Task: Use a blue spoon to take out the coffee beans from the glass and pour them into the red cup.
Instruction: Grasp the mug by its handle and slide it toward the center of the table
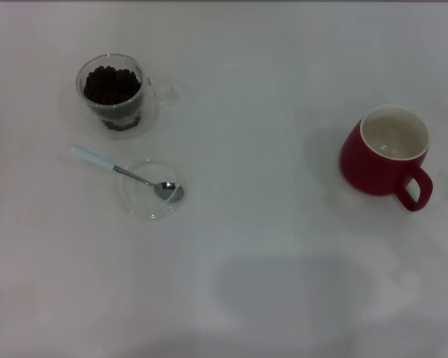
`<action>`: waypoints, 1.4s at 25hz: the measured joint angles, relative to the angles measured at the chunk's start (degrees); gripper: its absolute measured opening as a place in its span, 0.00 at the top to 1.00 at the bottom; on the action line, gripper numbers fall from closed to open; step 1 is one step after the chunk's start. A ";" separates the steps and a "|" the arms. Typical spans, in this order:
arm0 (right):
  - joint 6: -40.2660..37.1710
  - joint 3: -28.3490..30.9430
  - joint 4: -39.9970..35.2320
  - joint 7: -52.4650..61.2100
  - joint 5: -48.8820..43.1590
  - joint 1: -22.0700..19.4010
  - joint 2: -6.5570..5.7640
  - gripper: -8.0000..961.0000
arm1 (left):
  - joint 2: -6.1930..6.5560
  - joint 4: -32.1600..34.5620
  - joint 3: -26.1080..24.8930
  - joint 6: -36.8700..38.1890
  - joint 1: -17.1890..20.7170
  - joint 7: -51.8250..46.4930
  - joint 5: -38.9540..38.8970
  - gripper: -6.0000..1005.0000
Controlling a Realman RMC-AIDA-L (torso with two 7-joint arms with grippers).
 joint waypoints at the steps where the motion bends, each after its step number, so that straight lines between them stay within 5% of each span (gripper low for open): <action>1: 0.04 -0.19 0.16 0.00 -0.61 -0.05 0.00 0.37 | 0.00 0.05 0.03 0.01 0.00 0.01 0.03 0.51; 12: 2.00 -0.73 -0.39 -0.45 -8.41 -0.60 0.18 0.36 | 0.00 0.18 0.09 -0.12 -0.47 0.79 0.41 0.51; 23: 18.20 -0.85 -6.14 -0.62 -15.06 0.71 0.26 0.36 | 0.00 0.29 0.08 -0.02 -0.77 1.31 2.04 0.51; 35: 27.77 -0.53 -8.77 -1.30 -15.05 1.53 0.27 0.37 | 0.19 0.24 0.08 -0.53 -1.86 2.12 2.33 0.51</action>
